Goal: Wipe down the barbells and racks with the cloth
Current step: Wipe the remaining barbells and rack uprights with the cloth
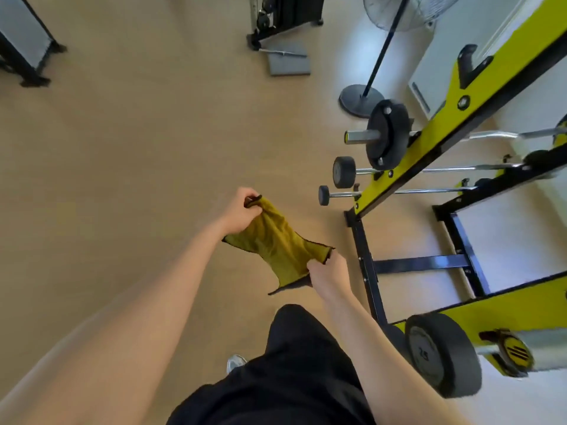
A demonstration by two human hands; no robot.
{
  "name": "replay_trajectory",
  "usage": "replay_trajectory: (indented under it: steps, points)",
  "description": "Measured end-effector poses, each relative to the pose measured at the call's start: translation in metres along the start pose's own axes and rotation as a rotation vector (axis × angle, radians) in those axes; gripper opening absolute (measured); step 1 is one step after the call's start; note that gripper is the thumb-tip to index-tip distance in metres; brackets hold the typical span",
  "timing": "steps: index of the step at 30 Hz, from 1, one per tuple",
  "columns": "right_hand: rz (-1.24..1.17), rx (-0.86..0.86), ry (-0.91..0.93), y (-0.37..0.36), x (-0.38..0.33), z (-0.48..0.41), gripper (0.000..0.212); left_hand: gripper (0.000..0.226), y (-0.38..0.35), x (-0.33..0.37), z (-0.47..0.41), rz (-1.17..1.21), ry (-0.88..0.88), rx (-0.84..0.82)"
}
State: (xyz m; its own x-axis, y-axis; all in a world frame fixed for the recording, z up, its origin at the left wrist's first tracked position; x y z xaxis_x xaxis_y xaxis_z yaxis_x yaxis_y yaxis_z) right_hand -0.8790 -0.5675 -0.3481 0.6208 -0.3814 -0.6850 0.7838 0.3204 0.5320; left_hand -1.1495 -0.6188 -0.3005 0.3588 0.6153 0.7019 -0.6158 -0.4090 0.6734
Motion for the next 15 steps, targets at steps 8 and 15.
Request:
replay_trajectory:
  steps: [8, 15]
  points:
    - [-0.376, 0.178, -0.409, -0.045, -0.081, -0.115, 0.069, 0.039, -0.004, 0.071, -0.171, -0.012, -0.245, -0.117]
    - [-0.515, 0.203, -0.37, -0.071, -0.197, -0.235, 0.053, 0.022, -0.019, 0.138, -0.305, -0.226, -0.354, -0.47]
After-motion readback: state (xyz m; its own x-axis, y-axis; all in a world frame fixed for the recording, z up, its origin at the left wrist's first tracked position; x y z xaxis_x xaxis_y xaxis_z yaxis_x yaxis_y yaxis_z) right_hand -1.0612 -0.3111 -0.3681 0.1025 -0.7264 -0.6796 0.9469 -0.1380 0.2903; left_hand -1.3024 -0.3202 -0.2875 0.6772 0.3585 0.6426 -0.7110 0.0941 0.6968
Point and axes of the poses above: each hand's wrist, its own z-axis away from the middle knuckle, its own y-axis out of the back of the hand, x = y × z, the point moved 9 cm from there along -z, towards the middle knuckle, and after that the axes turned 13 degrees about x, right-handed, at the moved point
